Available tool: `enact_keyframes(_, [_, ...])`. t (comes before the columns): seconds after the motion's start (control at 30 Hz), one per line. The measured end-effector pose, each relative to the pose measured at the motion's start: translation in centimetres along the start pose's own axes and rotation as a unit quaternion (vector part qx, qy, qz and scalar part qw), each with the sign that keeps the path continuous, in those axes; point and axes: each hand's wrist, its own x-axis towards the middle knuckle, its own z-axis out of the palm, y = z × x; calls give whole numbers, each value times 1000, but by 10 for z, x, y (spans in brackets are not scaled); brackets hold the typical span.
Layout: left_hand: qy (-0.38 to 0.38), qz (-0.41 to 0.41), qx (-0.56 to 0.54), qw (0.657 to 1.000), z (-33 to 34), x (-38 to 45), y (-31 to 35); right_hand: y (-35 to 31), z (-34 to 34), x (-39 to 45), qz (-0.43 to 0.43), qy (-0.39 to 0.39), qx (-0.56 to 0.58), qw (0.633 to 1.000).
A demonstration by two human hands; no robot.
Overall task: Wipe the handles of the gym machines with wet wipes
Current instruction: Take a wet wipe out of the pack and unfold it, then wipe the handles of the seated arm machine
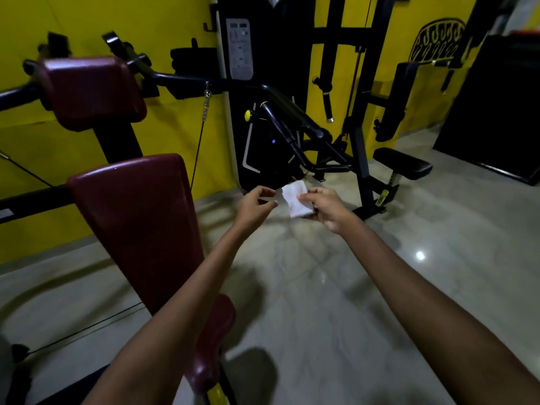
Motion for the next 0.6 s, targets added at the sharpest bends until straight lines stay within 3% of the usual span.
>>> enact_keyframes(0.3, [26, 9, 81, 996, 31, 38, 40, -44, -50, 23, -31, 44, -20, 998])
enact_keyframes(0.6, [99, 3, 154, 983, 73, 74, 65, -72, -81, 64, -57, 27, -69, 996])
